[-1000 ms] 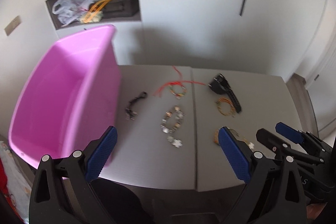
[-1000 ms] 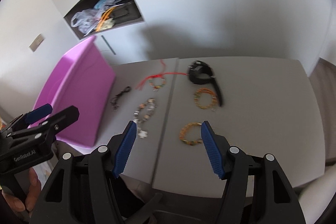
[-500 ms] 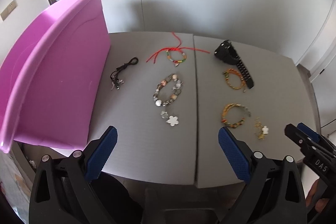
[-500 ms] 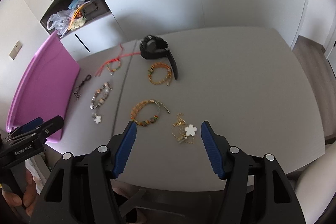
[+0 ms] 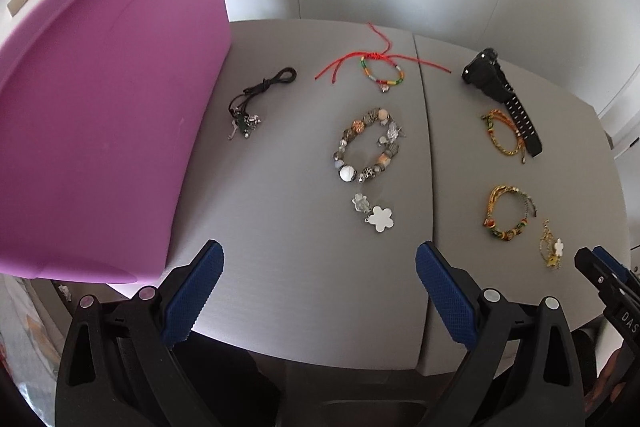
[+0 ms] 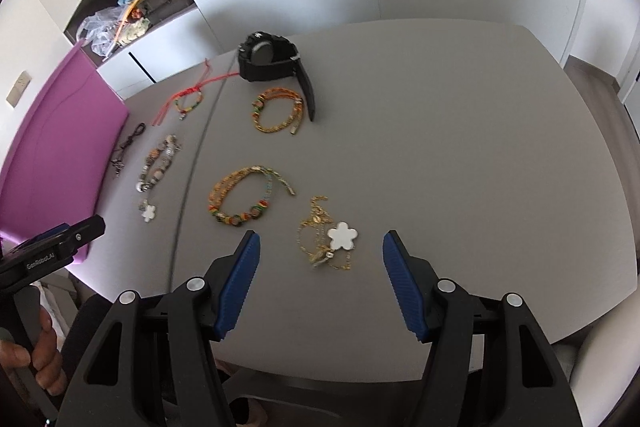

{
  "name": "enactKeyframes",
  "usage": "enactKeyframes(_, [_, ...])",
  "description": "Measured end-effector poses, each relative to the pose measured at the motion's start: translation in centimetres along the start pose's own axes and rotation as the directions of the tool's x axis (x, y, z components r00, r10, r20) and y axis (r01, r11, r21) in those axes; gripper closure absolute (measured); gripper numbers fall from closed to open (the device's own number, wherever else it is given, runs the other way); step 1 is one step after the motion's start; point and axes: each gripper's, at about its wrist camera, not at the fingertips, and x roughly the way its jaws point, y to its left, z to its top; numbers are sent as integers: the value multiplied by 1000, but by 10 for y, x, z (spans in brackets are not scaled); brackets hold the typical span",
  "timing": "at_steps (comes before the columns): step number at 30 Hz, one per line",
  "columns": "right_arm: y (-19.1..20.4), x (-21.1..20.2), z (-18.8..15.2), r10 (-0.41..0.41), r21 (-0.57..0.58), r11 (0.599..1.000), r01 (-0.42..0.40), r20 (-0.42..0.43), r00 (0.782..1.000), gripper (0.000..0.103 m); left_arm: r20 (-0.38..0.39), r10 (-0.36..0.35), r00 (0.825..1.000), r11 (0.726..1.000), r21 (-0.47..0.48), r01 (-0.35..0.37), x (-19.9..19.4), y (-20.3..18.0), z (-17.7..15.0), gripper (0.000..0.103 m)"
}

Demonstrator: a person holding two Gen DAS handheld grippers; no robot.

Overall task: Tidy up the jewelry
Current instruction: 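Grasp the gold chain with white flower charm with the right tool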

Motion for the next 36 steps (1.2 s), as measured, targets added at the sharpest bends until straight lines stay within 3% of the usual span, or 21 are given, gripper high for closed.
enactKeyframes(9, [3,23,-6,-42,-38,998,40,-33,999,42,-15,-23,1000,1000,15,23,22,-2,-5,8])
enactKeyframes(28, [6,32,-12,-116,-65,991,116,3,993,42,-37,-36,999,999,9,37,64,-12,7,9])
enactKeyframes(36, [13,36,-14,-158,-116,980,159,17,987,42,18,-21,1000,1000,20,20,70,-14,7,8])
